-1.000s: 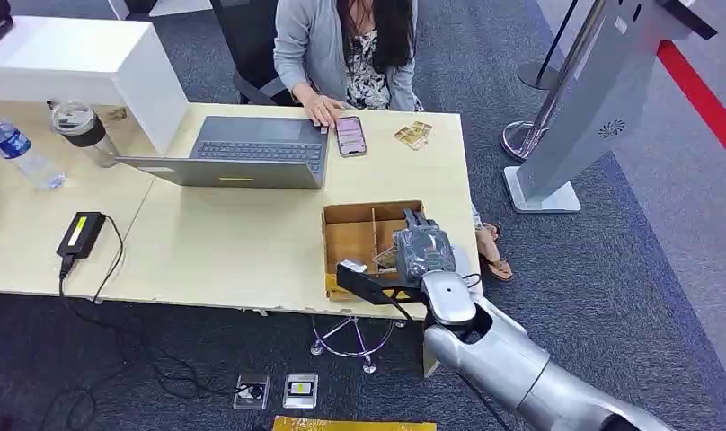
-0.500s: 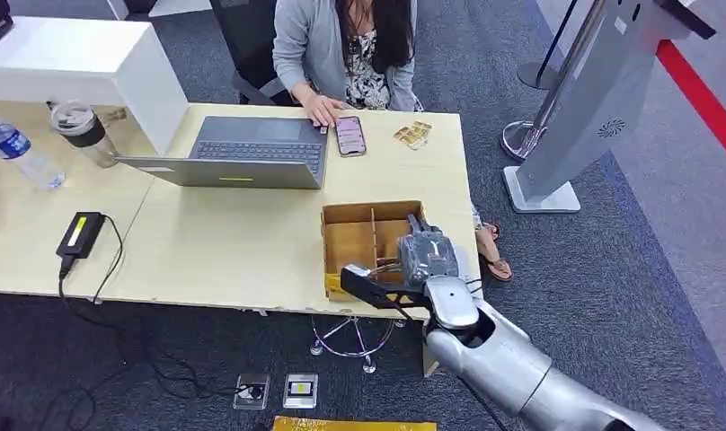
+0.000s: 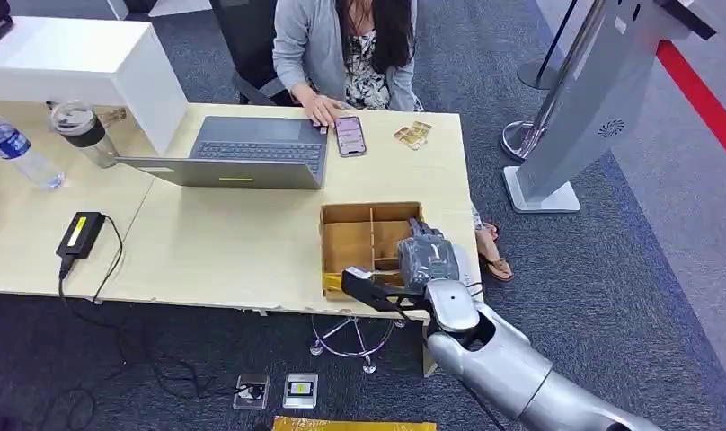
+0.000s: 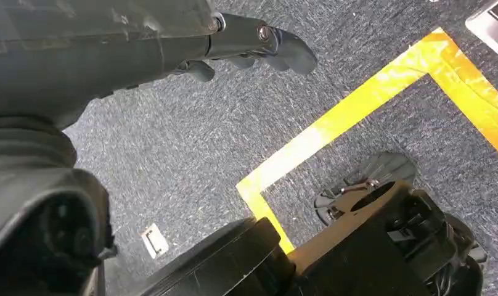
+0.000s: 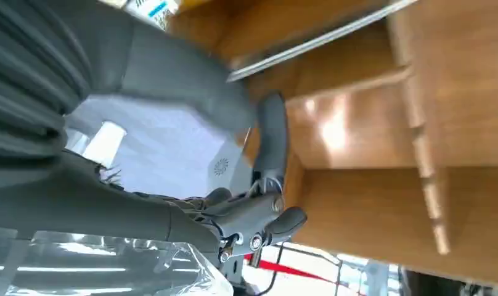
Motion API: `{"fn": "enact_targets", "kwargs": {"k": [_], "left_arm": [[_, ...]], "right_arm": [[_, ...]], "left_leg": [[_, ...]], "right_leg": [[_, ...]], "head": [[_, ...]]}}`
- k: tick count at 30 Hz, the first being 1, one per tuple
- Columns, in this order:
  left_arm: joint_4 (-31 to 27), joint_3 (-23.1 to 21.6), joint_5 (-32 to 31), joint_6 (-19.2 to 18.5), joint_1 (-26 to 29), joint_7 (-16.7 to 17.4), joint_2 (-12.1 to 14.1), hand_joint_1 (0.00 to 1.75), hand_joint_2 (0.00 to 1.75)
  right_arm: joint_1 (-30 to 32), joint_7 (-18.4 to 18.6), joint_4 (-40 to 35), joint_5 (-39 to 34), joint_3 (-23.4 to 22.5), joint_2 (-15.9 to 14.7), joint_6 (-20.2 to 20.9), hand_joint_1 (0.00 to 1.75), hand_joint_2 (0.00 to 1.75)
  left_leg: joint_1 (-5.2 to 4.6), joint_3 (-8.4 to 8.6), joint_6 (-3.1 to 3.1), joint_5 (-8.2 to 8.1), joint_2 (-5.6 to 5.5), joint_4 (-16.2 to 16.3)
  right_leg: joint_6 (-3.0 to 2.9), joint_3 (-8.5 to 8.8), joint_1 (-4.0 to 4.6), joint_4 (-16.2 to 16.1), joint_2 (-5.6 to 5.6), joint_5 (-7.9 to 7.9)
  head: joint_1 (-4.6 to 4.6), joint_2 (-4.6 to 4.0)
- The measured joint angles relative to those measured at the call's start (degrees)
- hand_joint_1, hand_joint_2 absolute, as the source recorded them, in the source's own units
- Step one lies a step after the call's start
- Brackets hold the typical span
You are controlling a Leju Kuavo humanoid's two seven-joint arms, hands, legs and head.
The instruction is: Pass the card to the sensor for recognition and then transmit it.
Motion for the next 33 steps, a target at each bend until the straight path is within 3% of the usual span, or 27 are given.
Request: {"fn": "enact_targets", "kwargs": {"k": [10, 22, 33], "left_arm": [[0.0, 0.6, -1.0, -0.1, 0.1, 0.0, 0.0, 0.0, 0.0], [0.0, 1.0, -1.3, -0.5, 0.1, 0.0, 0.0, 0.0, 0.0], [0.0, 2.3, -0.6, 0.1, 0.6, -0.5, 0.0, 0.0, 0.0]], "right_arm": [[-1.8, 1.9, -5.6, 6.8, -3.0, -1.2, -2.3, 0.0, 1.75], [-4.1, 3.1, -14.3, 8.5, -5.5, -4.2, 1.9, 0.0, 1.75], [0.9, 2.6, -22.5, 6.0, -4.4, -5.1, 7.5, 0.0, 1.75]], "left_leg": [[0.0, -0.01, 0.0, 0.0, -0.01, 0.0], [0.0, 0.0, 0.0, 0.0, 0.0, 0.0], [0.0, -0.02, 0.0, -0.01, -0.01, 0.0]], "right_leg": [[0.0, 0.0, 0.0, 0.0, 0.01, 0.0], [0.0, -0.01, 0.0, 0.0, 0.0, 0.0], [-0.01, -0.01, 0.0, 0.0, 0.0, -0.01]], "head": [[0.0, 0.0], [0.0, 0.0], [0.02, 0.0]]}}
